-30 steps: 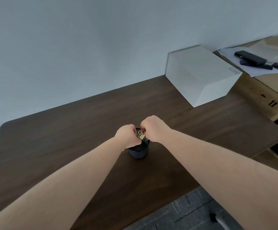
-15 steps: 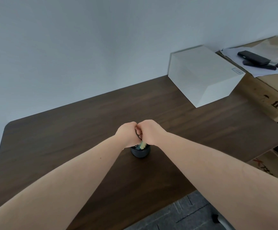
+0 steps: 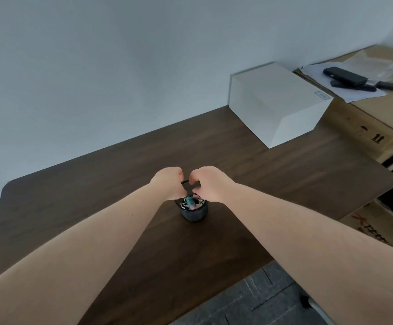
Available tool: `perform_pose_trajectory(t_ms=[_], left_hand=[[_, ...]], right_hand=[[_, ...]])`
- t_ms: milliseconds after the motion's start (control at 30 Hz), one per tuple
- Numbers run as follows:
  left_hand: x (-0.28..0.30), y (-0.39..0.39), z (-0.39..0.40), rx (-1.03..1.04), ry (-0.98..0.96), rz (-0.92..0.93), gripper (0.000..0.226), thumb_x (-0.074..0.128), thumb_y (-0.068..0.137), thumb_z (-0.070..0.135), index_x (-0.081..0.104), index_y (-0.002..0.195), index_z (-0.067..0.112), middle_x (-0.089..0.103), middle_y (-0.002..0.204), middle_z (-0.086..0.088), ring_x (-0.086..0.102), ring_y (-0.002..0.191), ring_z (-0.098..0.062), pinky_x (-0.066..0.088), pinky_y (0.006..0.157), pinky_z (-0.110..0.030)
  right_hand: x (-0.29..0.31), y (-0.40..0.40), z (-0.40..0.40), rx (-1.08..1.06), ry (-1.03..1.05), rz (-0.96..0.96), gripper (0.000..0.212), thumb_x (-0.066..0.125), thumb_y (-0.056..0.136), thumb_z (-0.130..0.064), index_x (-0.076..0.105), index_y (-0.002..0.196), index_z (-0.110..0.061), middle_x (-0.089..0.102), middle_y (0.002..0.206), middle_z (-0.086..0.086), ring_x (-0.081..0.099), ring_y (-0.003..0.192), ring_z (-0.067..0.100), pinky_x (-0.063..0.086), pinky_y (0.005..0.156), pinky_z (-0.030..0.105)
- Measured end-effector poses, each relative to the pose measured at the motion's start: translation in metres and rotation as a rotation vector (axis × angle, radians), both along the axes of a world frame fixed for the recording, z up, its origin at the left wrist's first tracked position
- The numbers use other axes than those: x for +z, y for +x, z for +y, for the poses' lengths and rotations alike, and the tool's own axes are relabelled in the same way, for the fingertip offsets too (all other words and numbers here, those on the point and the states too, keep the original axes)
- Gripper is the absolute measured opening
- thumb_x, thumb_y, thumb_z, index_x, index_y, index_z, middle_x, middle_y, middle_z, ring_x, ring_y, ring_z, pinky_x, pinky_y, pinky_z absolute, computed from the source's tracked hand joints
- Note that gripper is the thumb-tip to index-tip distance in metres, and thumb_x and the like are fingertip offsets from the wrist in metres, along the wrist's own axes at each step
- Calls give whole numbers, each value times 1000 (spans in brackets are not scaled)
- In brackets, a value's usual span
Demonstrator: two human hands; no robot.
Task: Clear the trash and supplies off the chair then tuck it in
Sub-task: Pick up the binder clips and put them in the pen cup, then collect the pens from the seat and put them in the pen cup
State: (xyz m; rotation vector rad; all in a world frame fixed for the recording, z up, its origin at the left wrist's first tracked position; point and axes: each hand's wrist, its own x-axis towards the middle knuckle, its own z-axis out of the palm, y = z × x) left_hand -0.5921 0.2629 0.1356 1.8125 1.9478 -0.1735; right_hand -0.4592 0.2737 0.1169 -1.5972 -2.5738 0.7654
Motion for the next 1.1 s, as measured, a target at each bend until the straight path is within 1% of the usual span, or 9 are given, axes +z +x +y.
perform_pose_trajectory(t_ms=[100,167,333,467,567,767,933,1000,1100], left_hand=[[5,14,1,-67,-19,55,51,69,80,30,52,125,13,57,123,-6,55,112,-27,48,87,-35],[7,29,0,-107,-20,82,54,69,80,35,50,127,16,55,125,-7,55,111,-27,50,87,-37],[11,92,-3,-228,1,117,55,67,79,33,49,129,18,52,123,-6,52,96,-24,48,77,-34],[11,177,-16,-360,-41,124,61,67,81,36,44,136,22,49,132,-5,56,111,-27,50,84,-35],[2,252,-36,-495,-69,106,62,69,82,37,43,137,24,46,137,-4,58,110,-26,53,87,-34],[-40,404,-100,-802,-86,124,71,66,83,42,34,144,24,39,144,-8,51,122,-31,49,96,-41],[-92,511,-173,-988,-134,128,81,67,81,45,26,148,26,30,151,-8,43,130,-32,47,101,-46],[-115,548,-202,-1055,-156,153,84,66,80,50,23,149,28,25,155,-7,39,134,-33,45,102,-49],[-151,593,-239,-1149,-197,188,85,62,80,55,19,149,30,24,154,-7,34,136,-35,43,103,-53]], right_hand=[[6,20,-6,-31,55,14,25,55,93,-22,61,116,-17,64,115,7,61,103,28,51,83,37],[11,40,-10,-44,69,13,27,56,93,-26,60,118,-18,61,121,6,59,106,27,50,86,38],[16,119,-33,-146,83,-10,35,58,93,-31,57,125,-18,54,134,3,58,114,25,50,95,37],[7,206,-67,-305,68,-12,40,59,91,-33,54,128,-21,51,138,2,57,118,25,49,98,39],[-4,279,-105,-414,16,-49,45,57,92,-34,47,135,-23,45,143,2,50,125,28,48,101,44],[-40,418,-210,-672,-62,-112,58,55,93,-39,31,145,-29,29,155,6,27,142,30,35,111,50],[-84,513,-312,-838,-213,-156,68,52,92,-47,15,148,-38,11,160,3,10,147,31,26,114,56],[-104,543,-350,-916,-280,-156,73,53,90,-50,9,148,-42,7,161,1,5,147,32,24,114,59],[-135,579,-402,-1044,-351,-143,75,54,89,-50,7,148,-42,8,161,0,6,147,32,25,113,58]])
